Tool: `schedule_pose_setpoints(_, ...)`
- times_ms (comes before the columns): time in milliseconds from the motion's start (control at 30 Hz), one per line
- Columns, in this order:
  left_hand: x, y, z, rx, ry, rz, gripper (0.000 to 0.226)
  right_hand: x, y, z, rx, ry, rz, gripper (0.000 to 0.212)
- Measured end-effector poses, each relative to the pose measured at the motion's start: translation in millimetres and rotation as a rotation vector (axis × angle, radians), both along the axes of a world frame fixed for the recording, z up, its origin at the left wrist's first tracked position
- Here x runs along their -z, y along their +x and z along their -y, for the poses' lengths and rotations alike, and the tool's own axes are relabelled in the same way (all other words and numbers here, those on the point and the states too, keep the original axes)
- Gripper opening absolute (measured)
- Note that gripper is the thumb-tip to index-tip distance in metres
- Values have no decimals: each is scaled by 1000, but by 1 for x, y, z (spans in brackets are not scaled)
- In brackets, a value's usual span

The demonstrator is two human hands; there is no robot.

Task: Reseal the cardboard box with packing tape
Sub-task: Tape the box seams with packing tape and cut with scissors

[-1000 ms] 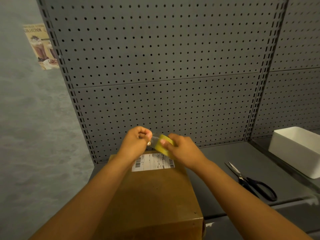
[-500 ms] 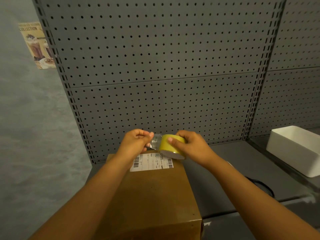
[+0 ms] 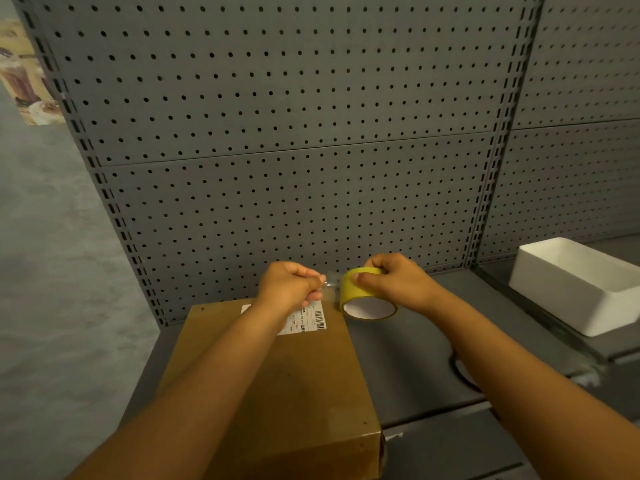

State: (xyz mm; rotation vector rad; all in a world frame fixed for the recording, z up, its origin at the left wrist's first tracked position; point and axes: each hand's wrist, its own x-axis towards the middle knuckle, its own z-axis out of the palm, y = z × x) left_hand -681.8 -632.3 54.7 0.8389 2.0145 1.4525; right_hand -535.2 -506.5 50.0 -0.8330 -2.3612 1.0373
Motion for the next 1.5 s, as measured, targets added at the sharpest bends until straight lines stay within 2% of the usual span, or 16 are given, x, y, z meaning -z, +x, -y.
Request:
schedule_pose_setpoints(133,7,1,-8,15,-61,-5,3,16,-4,-9,29,-22,33,21)
schedule_pose_setpoints(300,12,-5,-14,6,-120,-30,2,28,-12,-17,36,-55,-2,41)
schedule_pose_setpoints(767,20,-21,-26,-23,-246,-6,4,32,-41,-44,-75,-59,127,29)
schedule_pose_setpoints(1500,21,-25,-35,3,-373,-110,12,43,-51,-60,-136,-99,130,26)
